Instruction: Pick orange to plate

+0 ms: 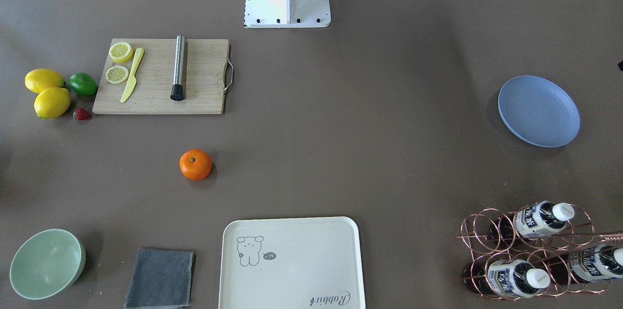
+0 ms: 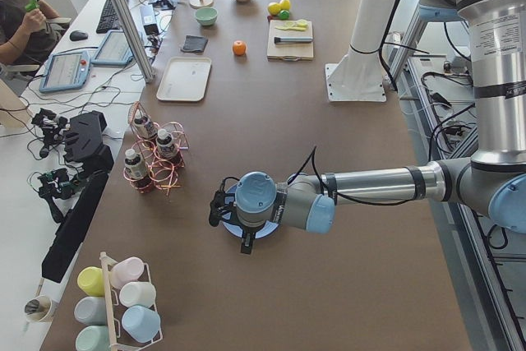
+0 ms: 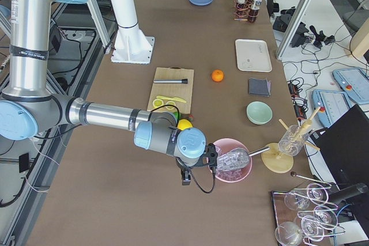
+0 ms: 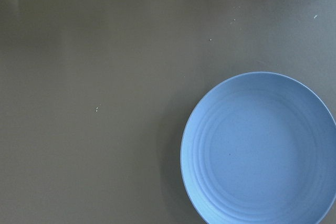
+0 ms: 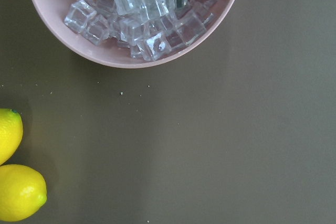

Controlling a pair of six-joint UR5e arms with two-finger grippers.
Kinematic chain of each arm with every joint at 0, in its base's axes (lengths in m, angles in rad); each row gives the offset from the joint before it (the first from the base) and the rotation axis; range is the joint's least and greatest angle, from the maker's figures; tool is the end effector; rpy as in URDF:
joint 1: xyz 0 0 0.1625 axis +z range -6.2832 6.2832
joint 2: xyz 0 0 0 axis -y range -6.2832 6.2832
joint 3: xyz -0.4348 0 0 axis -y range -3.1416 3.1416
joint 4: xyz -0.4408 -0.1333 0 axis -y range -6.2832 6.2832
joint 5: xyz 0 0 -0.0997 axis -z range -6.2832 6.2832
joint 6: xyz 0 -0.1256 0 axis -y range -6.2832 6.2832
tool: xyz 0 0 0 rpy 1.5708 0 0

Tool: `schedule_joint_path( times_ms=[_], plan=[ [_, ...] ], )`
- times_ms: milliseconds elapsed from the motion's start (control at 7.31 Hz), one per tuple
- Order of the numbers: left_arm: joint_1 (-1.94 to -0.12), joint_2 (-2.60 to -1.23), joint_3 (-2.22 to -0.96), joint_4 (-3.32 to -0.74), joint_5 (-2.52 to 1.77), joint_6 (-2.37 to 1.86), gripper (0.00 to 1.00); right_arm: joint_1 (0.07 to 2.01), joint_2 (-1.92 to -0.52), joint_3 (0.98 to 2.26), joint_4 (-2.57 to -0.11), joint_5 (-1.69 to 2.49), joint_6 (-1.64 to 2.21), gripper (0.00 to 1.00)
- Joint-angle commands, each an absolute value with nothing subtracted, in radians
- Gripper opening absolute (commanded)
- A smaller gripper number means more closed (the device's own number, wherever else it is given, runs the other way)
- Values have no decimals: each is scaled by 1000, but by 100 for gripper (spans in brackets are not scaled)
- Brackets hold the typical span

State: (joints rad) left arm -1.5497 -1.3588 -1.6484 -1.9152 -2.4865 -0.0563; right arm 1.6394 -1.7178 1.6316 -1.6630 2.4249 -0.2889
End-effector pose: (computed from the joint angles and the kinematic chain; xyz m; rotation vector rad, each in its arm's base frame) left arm -0.0240 -0.4594 0.7007 0.1596 0.9189 0.0635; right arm 0.0700 -0.4552 0.7294 -0.0133 -0.8684 -0.1301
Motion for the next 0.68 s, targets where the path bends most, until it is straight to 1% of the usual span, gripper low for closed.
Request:
schedule_joint_path(
  times_ms=[0, 547],
  plan=[
    [-1543, -1307, -1651, -1939, -2484, -58, 98, 1617, -1718, 1631, -1660, 2405, -290, 100],
    [-1533, -1315, -1648, -1937, -2474, -58, 98, 1617, -1721, 1643, -1658, 2382, -288, 100]
  ],
)
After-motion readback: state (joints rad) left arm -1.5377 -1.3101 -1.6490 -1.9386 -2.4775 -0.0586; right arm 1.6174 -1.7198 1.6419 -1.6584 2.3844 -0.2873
